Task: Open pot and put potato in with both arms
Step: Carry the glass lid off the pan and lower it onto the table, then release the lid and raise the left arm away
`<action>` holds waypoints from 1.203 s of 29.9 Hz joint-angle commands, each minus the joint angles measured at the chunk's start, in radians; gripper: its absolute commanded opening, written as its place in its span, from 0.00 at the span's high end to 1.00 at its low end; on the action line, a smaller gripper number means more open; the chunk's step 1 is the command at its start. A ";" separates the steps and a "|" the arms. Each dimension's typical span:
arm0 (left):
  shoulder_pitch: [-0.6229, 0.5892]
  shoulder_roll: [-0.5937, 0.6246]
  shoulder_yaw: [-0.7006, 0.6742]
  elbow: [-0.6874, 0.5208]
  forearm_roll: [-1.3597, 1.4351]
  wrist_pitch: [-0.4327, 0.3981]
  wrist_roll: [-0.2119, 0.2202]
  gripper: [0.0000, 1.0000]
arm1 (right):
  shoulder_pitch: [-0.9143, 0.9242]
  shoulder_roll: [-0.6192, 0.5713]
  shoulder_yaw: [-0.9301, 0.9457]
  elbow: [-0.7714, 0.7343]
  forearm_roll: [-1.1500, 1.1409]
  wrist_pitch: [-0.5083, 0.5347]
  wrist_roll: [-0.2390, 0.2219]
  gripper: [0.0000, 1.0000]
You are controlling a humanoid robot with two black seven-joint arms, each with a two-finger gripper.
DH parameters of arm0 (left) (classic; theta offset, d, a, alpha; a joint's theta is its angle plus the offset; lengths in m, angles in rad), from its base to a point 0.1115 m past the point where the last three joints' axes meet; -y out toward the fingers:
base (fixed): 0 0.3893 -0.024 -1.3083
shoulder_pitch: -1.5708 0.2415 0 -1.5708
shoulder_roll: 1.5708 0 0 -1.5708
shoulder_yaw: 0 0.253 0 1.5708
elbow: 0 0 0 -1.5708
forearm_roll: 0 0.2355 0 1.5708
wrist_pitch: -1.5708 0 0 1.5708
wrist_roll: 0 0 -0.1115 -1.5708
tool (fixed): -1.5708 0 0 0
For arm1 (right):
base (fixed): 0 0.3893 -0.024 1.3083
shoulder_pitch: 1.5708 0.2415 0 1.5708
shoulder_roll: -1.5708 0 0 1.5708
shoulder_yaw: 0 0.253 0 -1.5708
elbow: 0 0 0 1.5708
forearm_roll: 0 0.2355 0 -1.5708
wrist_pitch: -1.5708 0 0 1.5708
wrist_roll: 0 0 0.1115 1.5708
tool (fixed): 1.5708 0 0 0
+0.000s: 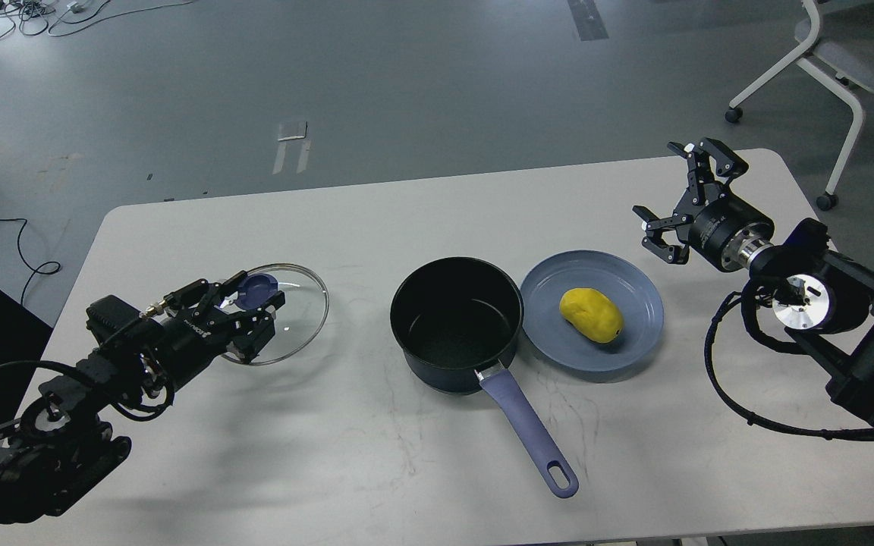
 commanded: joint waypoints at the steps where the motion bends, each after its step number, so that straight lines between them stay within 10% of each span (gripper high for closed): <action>1: 0.001 -0.005 0.028 0.009 -0.026 0.000 0.000 0.76 | 0.000 -0.003 -0.001 -0.001 0.000 0.000 0.000 0.00; 13: 0.004 -0.034 0.060 0.010 -0.032 0.000 0.000 0.67 | 0.001 -0.006 -0.001 -0.006 0.000 0.000 0.000 0.00; 18: 0.004 -0.043 0.060 0.010 -0.048 0.000 0.000 0.29 | 0.001 -0.006 -0.003 -0.008 0.000 0.000 0.000 0.00; 27: 0.006 -0.043 0.106 0.010 -0.052 0.000 0.000 0.26 | 0.000 -0.012 -0.003 -0.008 0.000 0.002 -0.002 0.00; 31: -0.012 -0.042 0.089 -0.013 -0.092 0.000 0.000 0.03 | 0.001 -0.014 -0.004 -0.008 0.000 0.006 -0.002 0.00; 36: -0.121 -0.019 0.085 -0.093 -0.423 0.000 0.000 0.02 | 0.023 -0.015 -0.082 0.006 -0.012 0.015 0.002 0.00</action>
